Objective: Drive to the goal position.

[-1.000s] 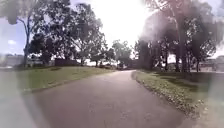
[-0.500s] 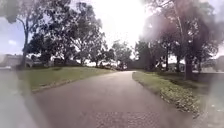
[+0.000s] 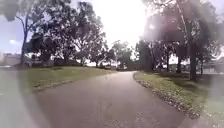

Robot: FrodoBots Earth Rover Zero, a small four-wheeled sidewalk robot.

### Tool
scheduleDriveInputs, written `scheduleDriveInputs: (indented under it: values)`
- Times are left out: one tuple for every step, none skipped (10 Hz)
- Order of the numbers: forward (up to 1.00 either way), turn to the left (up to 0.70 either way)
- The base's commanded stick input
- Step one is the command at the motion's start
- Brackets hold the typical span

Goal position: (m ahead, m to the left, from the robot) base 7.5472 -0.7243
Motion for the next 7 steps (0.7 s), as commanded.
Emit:
scheduleDriveInputs:
  values:
    - [0.70, 0.00]
    - [0.70, 0.00]
    - [0.70, 0.00]
    - [0.70, 0.00]
    - [0.70, 0.00]
    - [0.70, 0.00]
    - [0.70, 0.00]
